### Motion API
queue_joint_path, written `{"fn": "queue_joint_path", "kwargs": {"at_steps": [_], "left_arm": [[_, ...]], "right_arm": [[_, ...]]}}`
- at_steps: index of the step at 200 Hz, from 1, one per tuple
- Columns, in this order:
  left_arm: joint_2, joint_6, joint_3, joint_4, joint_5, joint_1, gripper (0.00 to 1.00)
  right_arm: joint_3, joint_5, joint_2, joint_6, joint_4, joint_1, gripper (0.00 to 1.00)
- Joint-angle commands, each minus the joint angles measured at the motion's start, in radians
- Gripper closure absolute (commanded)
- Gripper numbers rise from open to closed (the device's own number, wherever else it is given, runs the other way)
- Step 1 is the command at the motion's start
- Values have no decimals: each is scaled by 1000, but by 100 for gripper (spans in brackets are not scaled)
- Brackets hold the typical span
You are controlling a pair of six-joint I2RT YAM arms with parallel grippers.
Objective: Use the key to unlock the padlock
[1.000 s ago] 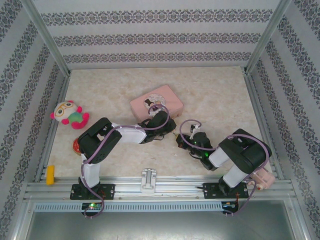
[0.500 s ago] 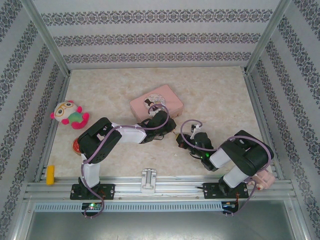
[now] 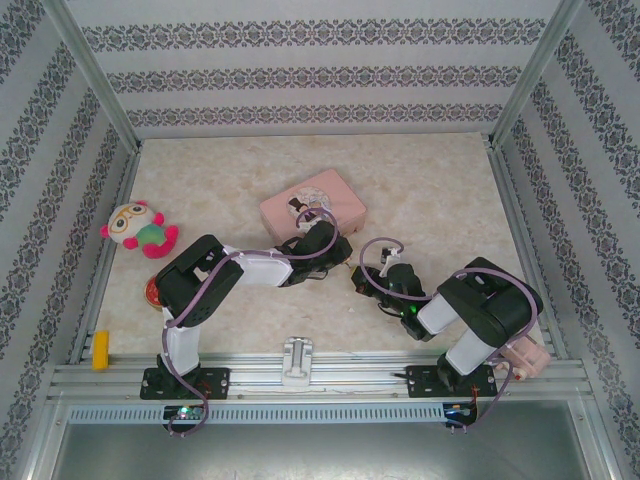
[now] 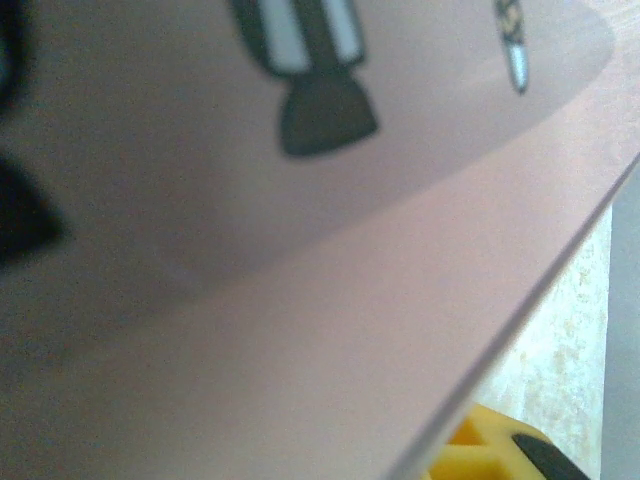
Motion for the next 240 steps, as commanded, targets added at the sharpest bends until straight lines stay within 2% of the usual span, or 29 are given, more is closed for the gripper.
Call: {"fn": "queue_joint_path", "kwargs": {"at_steps": [1,158,240], "left_arm": [[16,-57,-4,85,49,9,79],[19,-64,-9,94,49,10,79],[26,-69,-4,98,57,10,79]], "right_arm": [[9,22,7,7,70,-10,100],[-19,34,-34,5,81,-26,100],[22,6,33,17,118,-19,100]]}}
